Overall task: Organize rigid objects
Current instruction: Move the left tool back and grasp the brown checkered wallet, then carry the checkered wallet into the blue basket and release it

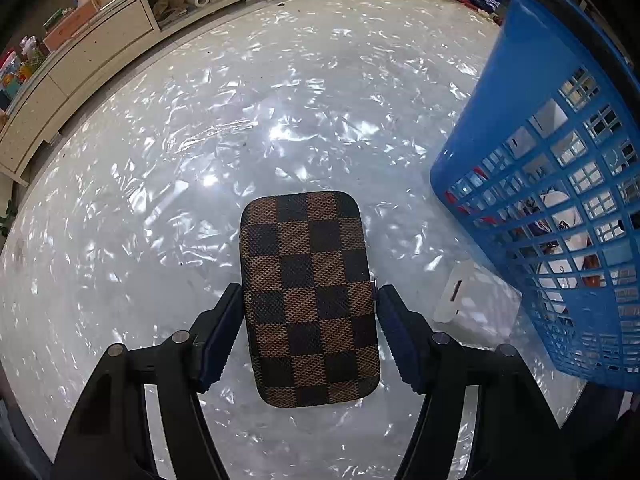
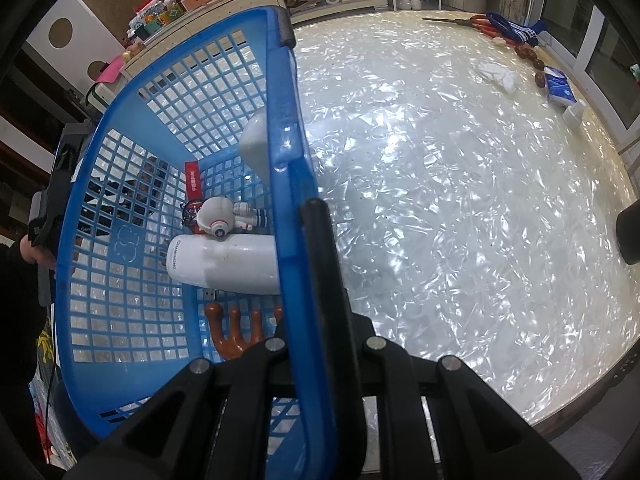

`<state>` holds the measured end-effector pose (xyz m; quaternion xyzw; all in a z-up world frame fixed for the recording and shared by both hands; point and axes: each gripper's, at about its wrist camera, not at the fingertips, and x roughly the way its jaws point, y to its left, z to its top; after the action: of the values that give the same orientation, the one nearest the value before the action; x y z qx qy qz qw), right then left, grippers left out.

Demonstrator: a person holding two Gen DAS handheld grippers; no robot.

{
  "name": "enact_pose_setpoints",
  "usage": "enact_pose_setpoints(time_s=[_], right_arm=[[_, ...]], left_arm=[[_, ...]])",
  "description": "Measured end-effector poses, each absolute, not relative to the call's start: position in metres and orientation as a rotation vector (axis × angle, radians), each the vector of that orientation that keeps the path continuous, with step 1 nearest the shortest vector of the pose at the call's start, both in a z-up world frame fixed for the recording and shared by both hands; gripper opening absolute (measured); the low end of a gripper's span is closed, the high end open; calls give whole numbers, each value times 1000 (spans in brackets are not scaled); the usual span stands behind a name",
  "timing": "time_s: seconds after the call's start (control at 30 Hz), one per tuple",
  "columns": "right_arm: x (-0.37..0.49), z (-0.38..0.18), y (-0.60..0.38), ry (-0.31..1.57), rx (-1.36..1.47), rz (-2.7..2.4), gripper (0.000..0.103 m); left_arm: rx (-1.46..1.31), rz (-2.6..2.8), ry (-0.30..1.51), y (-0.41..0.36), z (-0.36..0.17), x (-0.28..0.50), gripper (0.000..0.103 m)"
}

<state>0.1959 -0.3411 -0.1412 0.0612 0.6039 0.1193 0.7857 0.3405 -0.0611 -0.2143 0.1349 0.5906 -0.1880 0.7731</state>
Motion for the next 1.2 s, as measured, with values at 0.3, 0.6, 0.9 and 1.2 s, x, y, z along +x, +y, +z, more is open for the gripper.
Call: enact_pose_setpoints(time_s=[0.3,0.6,0.9,1.2], right_arm=[[196,-141,-341,1306,122,246,10],[196,-142,-341,1308,119,241,10],[195,-142,-339,1309,116,238,10],[194,-142,-338,1308,110,243,10]], left_arm=[[259,-361,1280,-54,-216,315,71],[224,-243,1263,-26,-192,301,71],[251,-267,1195,-25,-130,270,71],[319,-369,1111,-57,-78,258,71]])
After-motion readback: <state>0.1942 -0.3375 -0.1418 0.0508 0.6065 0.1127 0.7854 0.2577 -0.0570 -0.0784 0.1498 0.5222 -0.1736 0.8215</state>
